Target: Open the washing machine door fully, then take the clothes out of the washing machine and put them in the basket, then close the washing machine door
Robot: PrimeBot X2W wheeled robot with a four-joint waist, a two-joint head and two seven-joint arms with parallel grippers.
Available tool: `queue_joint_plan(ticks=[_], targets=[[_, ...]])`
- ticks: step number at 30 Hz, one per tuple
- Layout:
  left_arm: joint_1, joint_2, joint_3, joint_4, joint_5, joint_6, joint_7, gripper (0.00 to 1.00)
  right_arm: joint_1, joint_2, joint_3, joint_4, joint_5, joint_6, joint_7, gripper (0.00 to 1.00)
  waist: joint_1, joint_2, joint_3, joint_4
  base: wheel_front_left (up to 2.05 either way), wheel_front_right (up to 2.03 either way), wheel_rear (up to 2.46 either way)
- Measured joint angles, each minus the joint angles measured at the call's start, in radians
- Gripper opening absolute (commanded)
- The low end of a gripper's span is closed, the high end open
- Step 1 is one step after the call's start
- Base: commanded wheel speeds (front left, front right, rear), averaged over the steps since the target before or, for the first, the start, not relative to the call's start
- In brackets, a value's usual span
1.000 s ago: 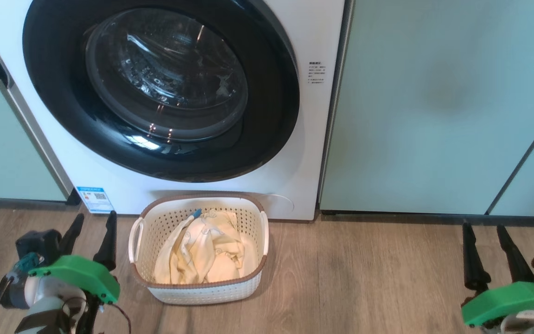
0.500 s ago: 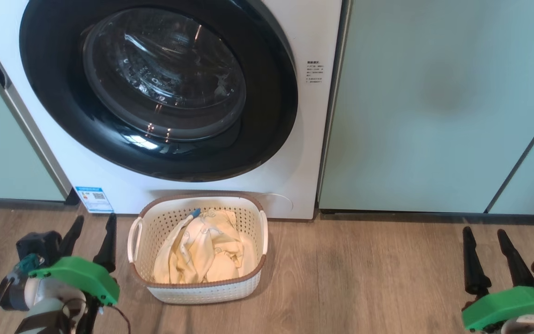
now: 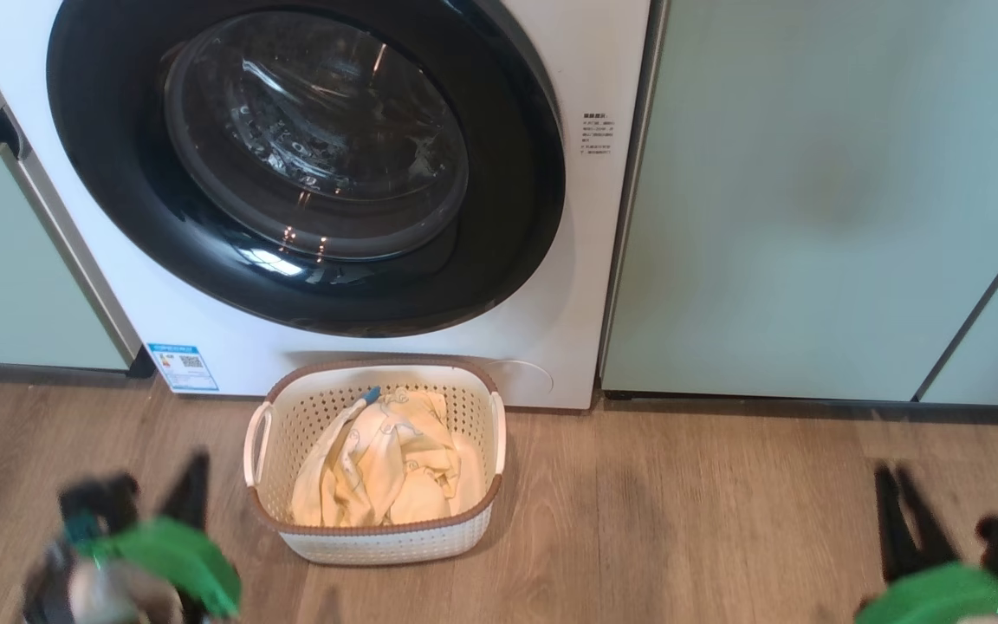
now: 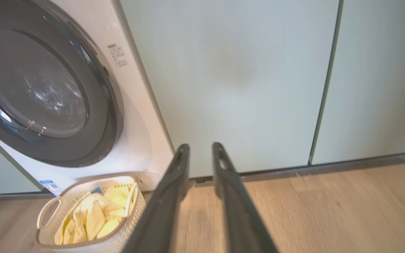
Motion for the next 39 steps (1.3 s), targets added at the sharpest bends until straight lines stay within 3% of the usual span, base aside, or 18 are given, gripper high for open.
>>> queue_joint_plan(ticks=[6,39], targets=[[0.094,-0.052,-0.006,0.055,-0.010,0.000,0.010,0.00,0.080,0.004,0.003,0.063,0.014,0.000,0.008,0.00,-0.0001,0.0000,0.001,0.002,0.00,0.00,0.00],[0.082,-0.081,0.009,-0.040,-0.328,0.000,0.102,0.00,0.069,0.007,-0.028,0.012,0.373,0.000,0.097,0.00,0.0000,0.0000,0.020,0.024,0.00,0.00,0.00]])
